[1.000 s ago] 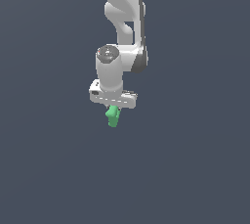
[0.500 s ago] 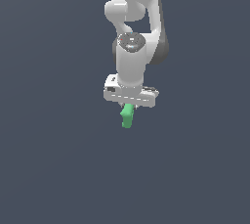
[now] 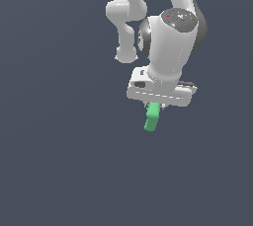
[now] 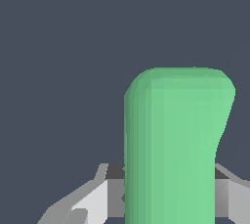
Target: Pick up the object and move it to a goal position.
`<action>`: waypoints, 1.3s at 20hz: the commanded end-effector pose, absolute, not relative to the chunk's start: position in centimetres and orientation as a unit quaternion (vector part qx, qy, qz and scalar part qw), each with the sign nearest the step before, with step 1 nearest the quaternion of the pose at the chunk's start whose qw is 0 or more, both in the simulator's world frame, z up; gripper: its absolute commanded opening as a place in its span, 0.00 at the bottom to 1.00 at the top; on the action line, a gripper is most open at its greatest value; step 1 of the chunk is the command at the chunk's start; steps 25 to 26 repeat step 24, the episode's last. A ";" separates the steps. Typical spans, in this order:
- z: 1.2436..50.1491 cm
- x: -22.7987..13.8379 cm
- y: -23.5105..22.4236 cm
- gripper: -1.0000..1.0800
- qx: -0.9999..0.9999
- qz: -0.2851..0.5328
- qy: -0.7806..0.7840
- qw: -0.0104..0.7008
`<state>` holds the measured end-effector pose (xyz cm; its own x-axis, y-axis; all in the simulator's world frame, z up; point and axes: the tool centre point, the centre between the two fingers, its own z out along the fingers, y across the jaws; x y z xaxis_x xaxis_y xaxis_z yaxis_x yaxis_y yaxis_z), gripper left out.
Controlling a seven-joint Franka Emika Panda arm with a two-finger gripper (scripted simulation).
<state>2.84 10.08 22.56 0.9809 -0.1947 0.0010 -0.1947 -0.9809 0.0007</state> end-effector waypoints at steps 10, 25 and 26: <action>27.5 6.1 16.5 0.00 0.995 0.000 -0.099 0.000; 29.1 7.3 18.7 0.00 0.995 0.000 -0.098 0.000; 29.1 7.3 18.7 0.00 0.995 0.000 -0.098 0.000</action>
